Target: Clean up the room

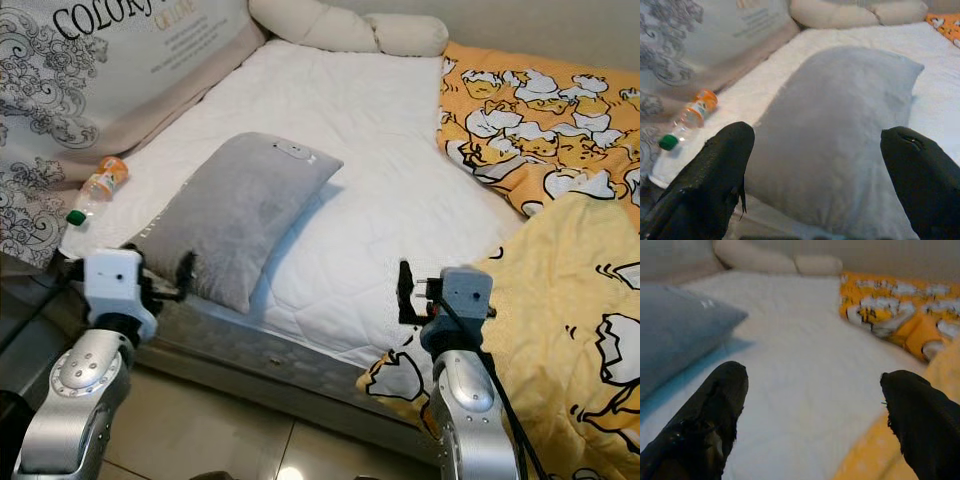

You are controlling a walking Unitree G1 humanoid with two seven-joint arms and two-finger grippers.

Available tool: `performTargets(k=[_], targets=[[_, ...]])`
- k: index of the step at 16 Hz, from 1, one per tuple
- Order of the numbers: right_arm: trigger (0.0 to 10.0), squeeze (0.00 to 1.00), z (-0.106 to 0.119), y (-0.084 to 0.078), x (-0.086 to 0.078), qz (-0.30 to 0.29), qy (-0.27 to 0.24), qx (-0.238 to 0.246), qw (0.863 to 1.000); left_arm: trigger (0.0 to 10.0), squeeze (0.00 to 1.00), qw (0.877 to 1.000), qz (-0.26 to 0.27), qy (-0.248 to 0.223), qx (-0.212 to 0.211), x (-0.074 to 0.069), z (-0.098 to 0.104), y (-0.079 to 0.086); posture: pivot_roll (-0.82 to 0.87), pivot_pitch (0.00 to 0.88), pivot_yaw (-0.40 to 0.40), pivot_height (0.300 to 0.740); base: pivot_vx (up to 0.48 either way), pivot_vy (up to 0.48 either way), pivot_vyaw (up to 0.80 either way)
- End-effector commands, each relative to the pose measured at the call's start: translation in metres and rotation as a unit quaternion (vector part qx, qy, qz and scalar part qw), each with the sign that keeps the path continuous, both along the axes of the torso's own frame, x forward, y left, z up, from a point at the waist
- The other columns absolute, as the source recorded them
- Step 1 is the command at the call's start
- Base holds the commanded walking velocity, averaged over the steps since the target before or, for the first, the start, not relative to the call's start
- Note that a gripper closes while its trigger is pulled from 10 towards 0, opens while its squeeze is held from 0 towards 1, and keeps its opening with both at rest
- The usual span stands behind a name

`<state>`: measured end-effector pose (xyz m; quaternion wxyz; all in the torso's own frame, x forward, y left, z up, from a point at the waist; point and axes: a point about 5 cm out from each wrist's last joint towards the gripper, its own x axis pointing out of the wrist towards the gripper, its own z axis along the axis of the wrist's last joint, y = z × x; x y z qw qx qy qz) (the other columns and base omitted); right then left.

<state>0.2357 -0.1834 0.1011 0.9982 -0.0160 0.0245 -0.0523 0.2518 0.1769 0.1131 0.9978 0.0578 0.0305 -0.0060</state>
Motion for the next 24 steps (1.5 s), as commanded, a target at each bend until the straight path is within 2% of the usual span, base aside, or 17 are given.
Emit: performTargets(k=[1,2,3,4,5,6,7,12,13,15,20,22,24], targets=[[10.0,1.00,-0.002,-0.005,-0.001,-0.020,0.003,-0.004,1.000,10.0,1.00,1.000,-0.007,-0.008,0.006,0.002,0.003,-0.001,0.02,0.000,0.041,0.740,0.000,0.000,0.00],[10.0,1.00,-0.004,-0.005,-0.001,-0.022,0.014,-0.003,1.000,10.0,1.00,1.000,-0.002,-0.011,0.011,0.003,0.004,0.000,0.02,0.000,0.042,0.740,0.000,0.000,0.00],[10.0,1.00,-0.007,-0.003,0.000,-0.021,0.025,0.021,0.999,10.0,0.67,1.000,-0.022,0.001,0.004,0.004,0.002,-0.004,0.02,0.000,0.042,0.740,0.000,0.266,0.00],[10.0,1.00,-0.008,-0.003,-0.001,-0.024,0.025,0.028,0.999,10.0,0.67,1.000,-0.031,0.002,0.001,0.003,0.002,-0.005,0.02,0.000,0.042,0.740,0.000,0.266,0.00],[10.0,1.00,-0.011,-0.003,-0.002,-0.030,0.033,0.026,0.999,10.0,0.00,0.999,-0.031,-0.003,0.014,0.003,0.002,-0.006,0.03,0.000,0.040,0.740,0.000,0.435,-0.43],[10.0,1.00,-0.012,0.000,-0.002,-0.018,0.035,0.035,0.999,10.0,0.00,0.999,-0.029,-0.004,0.018,0.003,0.002,-0.006,0.03,0.000,0.040,0.740,0.000,0.442,-0.44],[10.0,0.00,-0.012,0.001,-0.003,-0.021,0.031,0.023,0.999,10.0,0.00,0.999,-0.029,-0.005,0.024,0.003,0.002,-0.004,0.03,0.000,0.038,0.740,0.000,0.480,-0.55],[10.0,0.00,-0.013,0.003,-0.004,-0.023,0.036,0.029,0.999,10.0,0.00,0.999,-0.027,-0.011,0.035,0.006,0.008,0.000,0.04,0.000,0.040,0.740,0.000,0.480,-0.75],[10.0,0.00,-0.014,0.003,-0.004,-0.019,0.039,0.042,0.998,10.0,0.00,0.999,-0.027,-0.012,0.036,0.007,0.008,0.000,0.03,0.000,0.042,0.740,0.000,0.480,-0.79],[10.0,0.00,-0.010,-0.001,-0.002,-0.051,0.019,0.015,0.998,10.0,0.00,0.999,-0.028,-0.013,0.036,0.009,0.009,-0.002,0.03,0.000,0.043,0.740,0.000,0.480,-0.79],[10.0,0.00,-0.009,0.006,-0.001,0.000,0.023,0.035,0.999,10.0,0.00,0.999,-0.023,-0.015,0.032,0.011,0.009,-0.001,0.03,0.000,0.034,0.740,0.000,0.458,-0.70],[10.0,0.00,-0.009,0.009,-0.001,0.013,0.027,0.046,0.999,10.0,0.00,0.999,-0.018,-0.014,0.030,0.010,0.008,0.000,0.03,0.000,0.029,0.740,0.000,0.448,0.00],[10.0,0.00,-0.005,0.014,0.000,0.043,0.021,0.034,0.998,10.0,0.00,0.999,-0.005,-0.016,0.030,0.008,0.008,0.003,0.03,0.000,0.024,0.740,0.000,0.000,0.00]])
